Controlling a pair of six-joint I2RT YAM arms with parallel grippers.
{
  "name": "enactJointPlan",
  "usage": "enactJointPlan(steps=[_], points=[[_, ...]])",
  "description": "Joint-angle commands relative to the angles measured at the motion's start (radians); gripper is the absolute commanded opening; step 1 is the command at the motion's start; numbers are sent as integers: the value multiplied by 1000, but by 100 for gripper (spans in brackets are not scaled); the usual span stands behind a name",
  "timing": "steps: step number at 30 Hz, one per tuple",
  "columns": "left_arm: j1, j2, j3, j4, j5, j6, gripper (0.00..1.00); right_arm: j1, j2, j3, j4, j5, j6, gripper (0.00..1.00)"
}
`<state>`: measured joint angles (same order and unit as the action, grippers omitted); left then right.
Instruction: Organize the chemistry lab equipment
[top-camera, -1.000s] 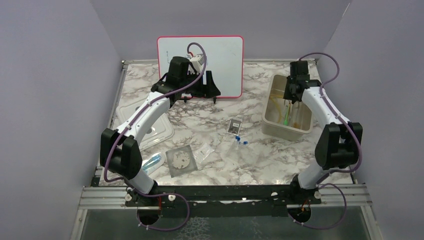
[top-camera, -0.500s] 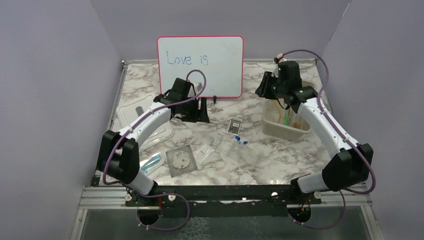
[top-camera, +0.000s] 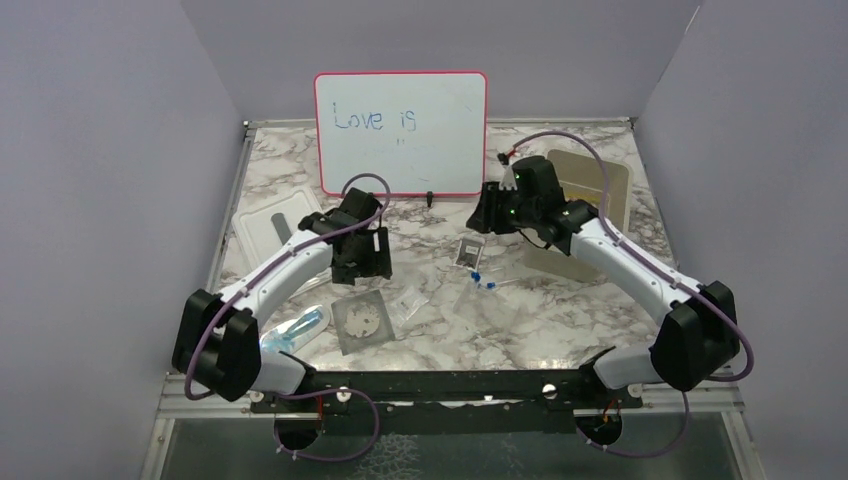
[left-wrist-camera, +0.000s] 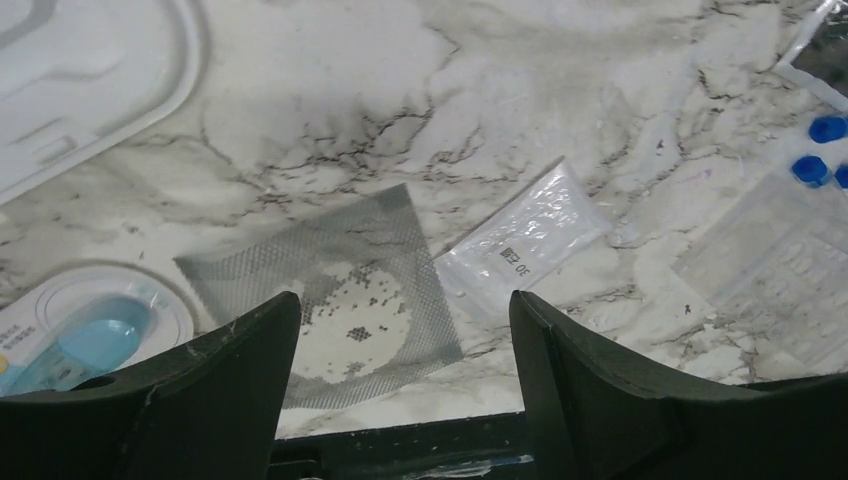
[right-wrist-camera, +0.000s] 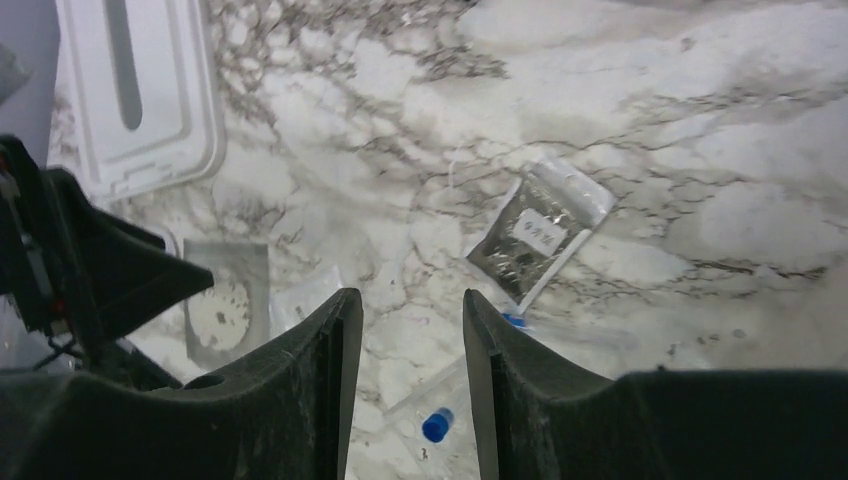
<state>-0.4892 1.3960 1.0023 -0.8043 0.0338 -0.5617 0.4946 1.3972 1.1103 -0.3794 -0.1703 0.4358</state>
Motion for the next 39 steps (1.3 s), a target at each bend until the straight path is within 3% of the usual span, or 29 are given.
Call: enactJointPlan(steps=[1,8,10,14,17,25,31,39], points=[[56,-95,-45,-60,-132,-130,81,127,-24,-33,70,-5,-112,47],[182,-79,15,38,-61,-59,80,470,-49,-141,192,161,-338,49],[213,-64,36,57,-36,-38,80,599,-42,-198,262,276,-409,49],[284,-43,114,64,28,26,79,820,29,-259,381,434,-570,49],[323,-23,174,65,65,53,79,916,117,-274,489,493,-664,50],[352,37,179,62,124,110,76,1021,354,-250,760,582,-835,50],[355,49,37,66,212,104,62,1032,440,-231,827,573,-887,51],[354,107,-44,92,231,88,61,1033,516,-227,910,539,-956,52]])
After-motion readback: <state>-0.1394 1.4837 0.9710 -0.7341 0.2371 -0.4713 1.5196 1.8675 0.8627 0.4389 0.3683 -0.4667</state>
